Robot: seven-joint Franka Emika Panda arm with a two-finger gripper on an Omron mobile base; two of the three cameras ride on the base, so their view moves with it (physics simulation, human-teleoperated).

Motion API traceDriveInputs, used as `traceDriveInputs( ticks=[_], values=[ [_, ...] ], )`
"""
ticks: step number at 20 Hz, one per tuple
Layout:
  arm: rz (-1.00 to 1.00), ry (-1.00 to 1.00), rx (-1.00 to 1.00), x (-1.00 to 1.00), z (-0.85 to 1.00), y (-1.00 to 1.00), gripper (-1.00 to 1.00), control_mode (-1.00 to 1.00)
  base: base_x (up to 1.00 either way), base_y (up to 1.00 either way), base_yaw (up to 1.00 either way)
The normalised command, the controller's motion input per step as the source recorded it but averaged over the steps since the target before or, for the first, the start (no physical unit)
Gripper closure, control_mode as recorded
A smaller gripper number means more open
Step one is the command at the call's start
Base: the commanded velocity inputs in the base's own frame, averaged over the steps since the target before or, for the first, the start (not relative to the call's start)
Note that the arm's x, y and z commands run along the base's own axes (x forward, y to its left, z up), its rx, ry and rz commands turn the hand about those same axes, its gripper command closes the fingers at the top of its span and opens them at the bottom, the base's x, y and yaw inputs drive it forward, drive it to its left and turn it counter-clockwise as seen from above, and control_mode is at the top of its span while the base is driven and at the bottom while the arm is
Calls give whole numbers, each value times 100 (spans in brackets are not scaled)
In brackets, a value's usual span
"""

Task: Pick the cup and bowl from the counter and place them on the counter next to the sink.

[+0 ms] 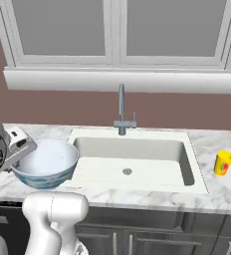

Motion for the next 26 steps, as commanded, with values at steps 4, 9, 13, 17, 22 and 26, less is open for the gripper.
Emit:
traceDriveInputs(
  ticks=[4, 9, 13, 17, 22, 26],
  values=[
    [0, 0, 0, 0, 0, 0, 100, 100, 13, 20, 5],
    [0, 0, 0, 0, 0, 0, 100, 100, 0, 0, 0],
    [0, 0, 0, 0, 0, 0, 100, 100, 0, 0, 0],
    [0, 0, 0, 0, 0, 0, 100, 100, 0, 0, 0],
    [0, 3, -2, 0, 0, 14, 100, -100, 0, 0, 0],
    [4, 11, -7, 1, 0, 75, 100, -100, 0, 0, 0]
  ],
)
